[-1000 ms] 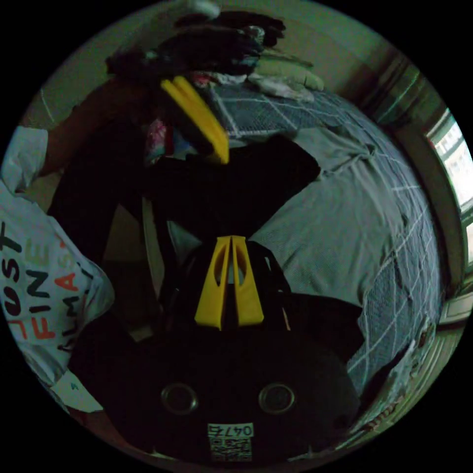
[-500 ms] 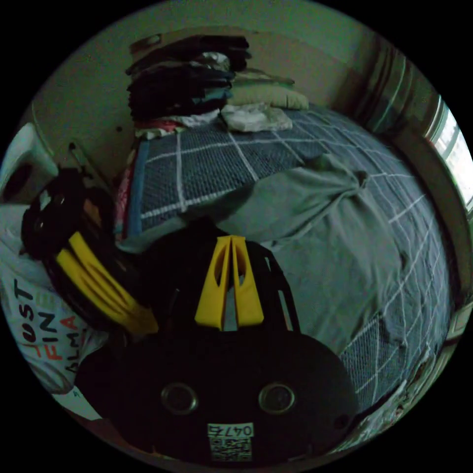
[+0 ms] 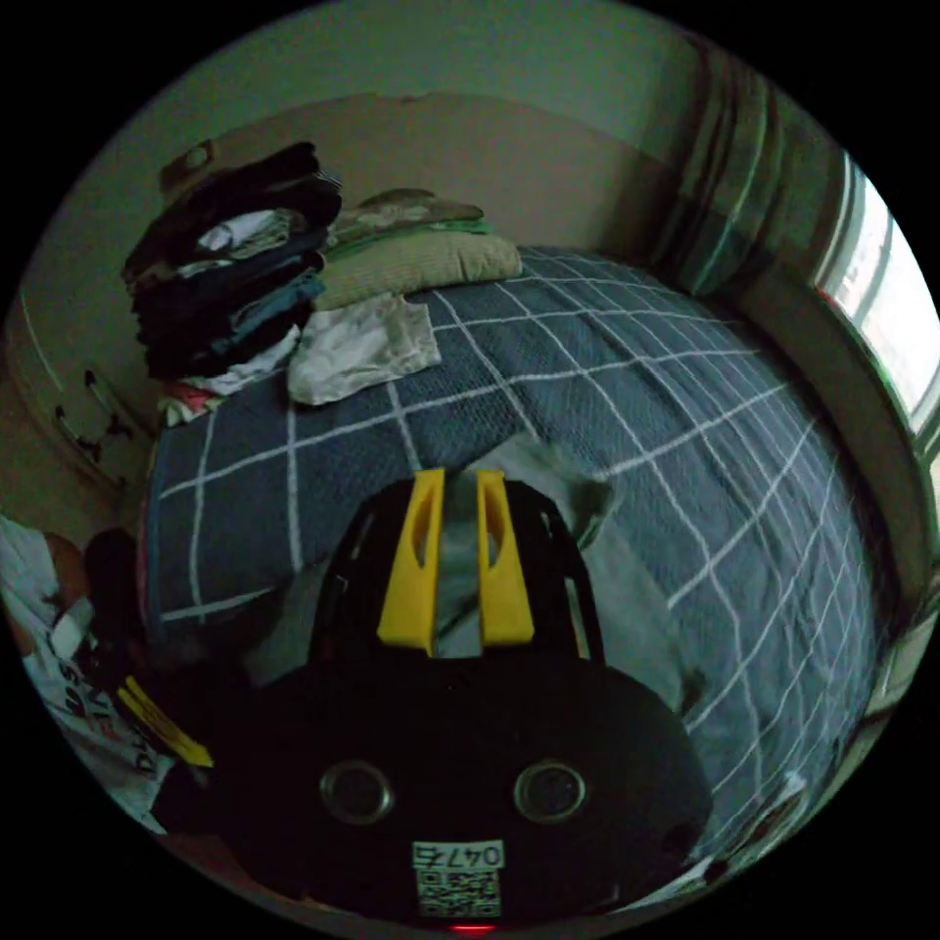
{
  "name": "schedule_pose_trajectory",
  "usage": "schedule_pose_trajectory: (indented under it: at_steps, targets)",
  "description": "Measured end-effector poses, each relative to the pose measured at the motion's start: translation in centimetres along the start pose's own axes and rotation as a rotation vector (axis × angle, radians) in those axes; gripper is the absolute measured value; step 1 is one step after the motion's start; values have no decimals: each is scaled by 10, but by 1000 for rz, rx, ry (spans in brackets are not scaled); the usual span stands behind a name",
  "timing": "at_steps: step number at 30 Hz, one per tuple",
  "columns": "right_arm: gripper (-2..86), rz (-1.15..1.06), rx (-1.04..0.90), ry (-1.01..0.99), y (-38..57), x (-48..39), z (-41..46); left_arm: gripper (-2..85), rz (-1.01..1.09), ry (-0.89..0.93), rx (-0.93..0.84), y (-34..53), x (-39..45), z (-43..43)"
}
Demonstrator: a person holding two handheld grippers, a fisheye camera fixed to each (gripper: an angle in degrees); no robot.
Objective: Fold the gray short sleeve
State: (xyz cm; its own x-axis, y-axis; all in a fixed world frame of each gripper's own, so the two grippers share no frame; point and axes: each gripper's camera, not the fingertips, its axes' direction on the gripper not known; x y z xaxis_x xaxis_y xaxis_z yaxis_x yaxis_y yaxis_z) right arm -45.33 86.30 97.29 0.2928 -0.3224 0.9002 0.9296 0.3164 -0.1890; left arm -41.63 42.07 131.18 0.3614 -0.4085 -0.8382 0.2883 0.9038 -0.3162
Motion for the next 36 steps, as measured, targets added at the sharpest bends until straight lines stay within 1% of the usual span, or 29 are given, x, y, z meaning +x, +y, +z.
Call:
schedule_pose_trajectory:
  at_steps: [2,3,5,7,10,12,15,16,18,20,22,24,26,28,29,32,34,36]
  targets:
    - [19,-87,-29,71,-37,9,30,-10,-60,-5,-56,2,-19,7]
    - [20,-152,-73,127,-58,13,51,-10,-79,4,-66,2,-24,9]
    - [31,-224,-168,174,-87,21,84,-10,-145,81,-74,3,-44,13]
    - [46,-281,-328,157,-115,32,125,-10,-170,123,-66,5,-55,14]
    - [60,-328,-468,151,-133,46,163,-10,-164,122,-46,8,-62,13]
    - [64,-319,-501,133,-140,55,178,-10,-133,90,-35,9,-60,13]
    - [25,-301,-542,80,-147,68,193,-10,-78,47,-36,7,-57,15]
    - [11,-307,-541,98,-149,70,192,-10,-66,36,-40,7,-57,16]
    - [3,-306,-524,156,-150,76,189,-10,-68,25,-45,6,-60,19]
    - [1,-235,-485,182,-150,90,181,-10,-88,29,-48,4,-65,22]
    - [0,-97,-394,204,-144,115,167,-10,-98,33,-51,2,-70,25]
    - [1,-23,-337,220,-135,128,162,-10,-105,38,-55,-1,-73,28]
    - [5,2,-280,195,-123,135,163,-10,-112,44,-53,-4,-78,31]
    - [19,31,-320,158,-107,141,176,-10,-114,50,-52,-8,-81,35]
    - [31,43,-303,155,-103,143,175,-10,-119,59,-51,-10,-84,36]
    - [82,155,-152,65,-86,165,143,-10,-134,80,-48,-17,-89,41]
    - [83,218,10,-58,-70,186,101,-10,-134,81,-50,-22,-91,44]
    - [75,239,66,-50,-53,196,72,-10,-134,80,-51,-27,-92,47]
